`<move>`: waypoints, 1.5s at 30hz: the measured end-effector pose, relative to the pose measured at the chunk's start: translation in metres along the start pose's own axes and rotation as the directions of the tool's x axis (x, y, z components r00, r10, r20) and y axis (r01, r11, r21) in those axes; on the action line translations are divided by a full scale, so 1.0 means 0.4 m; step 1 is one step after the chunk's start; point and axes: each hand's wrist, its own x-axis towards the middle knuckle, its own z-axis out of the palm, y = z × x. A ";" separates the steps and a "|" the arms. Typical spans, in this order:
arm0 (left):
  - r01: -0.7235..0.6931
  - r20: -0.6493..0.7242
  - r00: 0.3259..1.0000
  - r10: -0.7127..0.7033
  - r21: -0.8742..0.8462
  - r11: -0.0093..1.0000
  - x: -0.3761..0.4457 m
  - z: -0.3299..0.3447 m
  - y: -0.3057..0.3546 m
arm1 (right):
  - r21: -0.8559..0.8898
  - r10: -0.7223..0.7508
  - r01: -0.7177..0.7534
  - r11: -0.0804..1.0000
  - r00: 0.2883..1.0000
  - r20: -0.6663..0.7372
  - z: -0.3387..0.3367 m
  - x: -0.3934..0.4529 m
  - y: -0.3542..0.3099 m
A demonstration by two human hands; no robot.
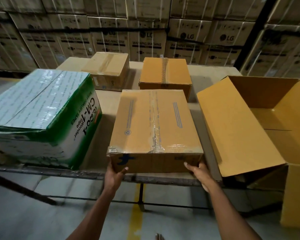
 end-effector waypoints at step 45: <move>-0.766 -0.190 0.635 0.748 -0.035 0.642 0.022 -0.034 0.586 | -0.050 -0.604 0.780 0.624 0.441 -0.664 -0.145 -0.176 -0.495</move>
